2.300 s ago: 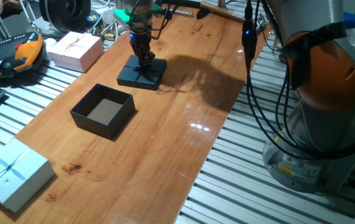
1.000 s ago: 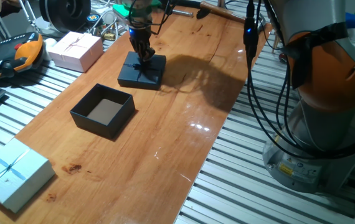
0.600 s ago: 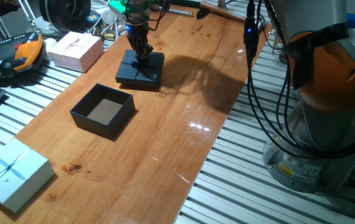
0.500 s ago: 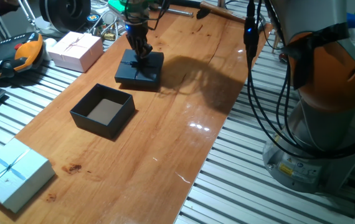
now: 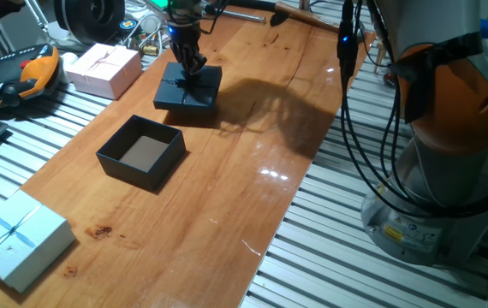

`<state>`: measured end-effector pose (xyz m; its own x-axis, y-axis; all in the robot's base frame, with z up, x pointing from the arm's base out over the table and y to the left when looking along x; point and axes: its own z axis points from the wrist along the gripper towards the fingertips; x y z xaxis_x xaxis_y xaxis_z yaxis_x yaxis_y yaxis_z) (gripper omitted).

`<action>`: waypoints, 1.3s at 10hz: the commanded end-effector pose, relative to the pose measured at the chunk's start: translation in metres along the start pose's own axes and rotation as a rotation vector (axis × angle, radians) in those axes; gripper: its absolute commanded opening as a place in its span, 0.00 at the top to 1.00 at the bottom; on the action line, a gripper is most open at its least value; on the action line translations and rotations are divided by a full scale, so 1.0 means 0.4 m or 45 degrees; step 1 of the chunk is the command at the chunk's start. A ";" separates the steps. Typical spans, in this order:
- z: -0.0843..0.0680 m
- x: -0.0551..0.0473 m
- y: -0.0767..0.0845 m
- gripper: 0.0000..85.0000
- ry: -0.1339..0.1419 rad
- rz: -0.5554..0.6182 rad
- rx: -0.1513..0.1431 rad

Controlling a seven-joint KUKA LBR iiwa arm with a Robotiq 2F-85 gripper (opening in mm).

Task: Cover the box

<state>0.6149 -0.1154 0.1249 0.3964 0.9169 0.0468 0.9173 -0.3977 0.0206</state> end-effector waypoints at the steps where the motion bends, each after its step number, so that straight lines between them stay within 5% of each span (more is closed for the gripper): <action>1: -0.005 0.002 -0.002 1.00 0.004 0.025 -0.002; 13: -0.048 0.054 -0.034 1.00 0.016 0.058 -0.009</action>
<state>0.6101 -0.0906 0.1447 0.4376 0.8970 0.0620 0.8978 -0.4397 0.0247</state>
